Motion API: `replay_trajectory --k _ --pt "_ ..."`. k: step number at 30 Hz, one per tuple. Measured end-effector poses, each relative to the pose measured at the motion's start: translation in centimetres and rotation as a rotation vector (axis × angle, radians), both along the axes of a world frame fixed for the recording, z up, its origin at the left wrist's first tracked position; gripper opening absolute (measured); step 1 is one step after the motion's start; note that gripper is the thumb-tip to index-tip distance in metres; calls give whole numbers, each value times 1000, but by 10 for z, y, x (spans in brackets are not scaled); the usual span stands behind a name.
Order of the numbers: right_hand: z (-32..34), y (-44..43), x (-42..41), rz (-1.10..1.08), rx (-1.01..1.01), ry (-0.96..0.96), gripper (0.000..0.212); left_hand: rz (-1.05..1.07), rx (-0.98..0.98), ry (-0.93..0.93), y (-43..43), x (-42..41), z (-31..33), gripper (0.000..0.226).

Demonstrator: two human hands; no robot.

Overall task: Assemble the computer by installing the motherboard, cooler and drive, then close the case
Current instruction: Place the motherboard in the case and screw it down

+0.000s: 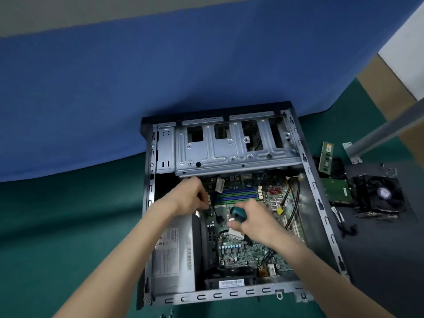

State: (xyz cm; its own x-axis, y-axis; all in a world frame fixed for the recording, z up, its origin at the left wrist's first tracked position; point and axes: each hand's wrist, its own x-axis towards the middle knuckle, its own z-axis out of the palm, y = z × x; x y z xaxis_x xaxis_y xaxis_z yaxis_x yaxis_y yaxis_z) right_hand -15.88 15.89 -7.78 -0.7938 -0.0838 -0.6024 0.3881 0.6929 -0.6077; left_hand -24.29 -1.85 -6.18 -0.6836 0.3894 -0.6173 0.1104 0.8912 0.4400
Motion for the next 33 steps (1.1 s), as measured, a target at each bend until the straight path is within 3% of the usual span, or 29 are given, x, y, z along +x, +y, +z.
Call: replay_trajectory --k 4,8,12,15,18,33 --pt "-17 -6 7 7 94 75 20 -51 -95 -199 1 -12 -16 16" --pt "-23 -6 9 60 147 119 25 -58 -224 -128 5 -15 -39 21" --pt "-28 -7 11 97 162 130 24 -79 -232 -77 9 -19 -49 13" --pt "-31 -6 13 69 143 130 31 -41 -224 -50 8 -22 -56 21" --pt "-34 -4 13 56 134 140 25 -20 -231 -57 10 -21 -60 31" --pt "-38 -5 10 24 118 154 26 26 -204 -132 16 -20 -64 25"
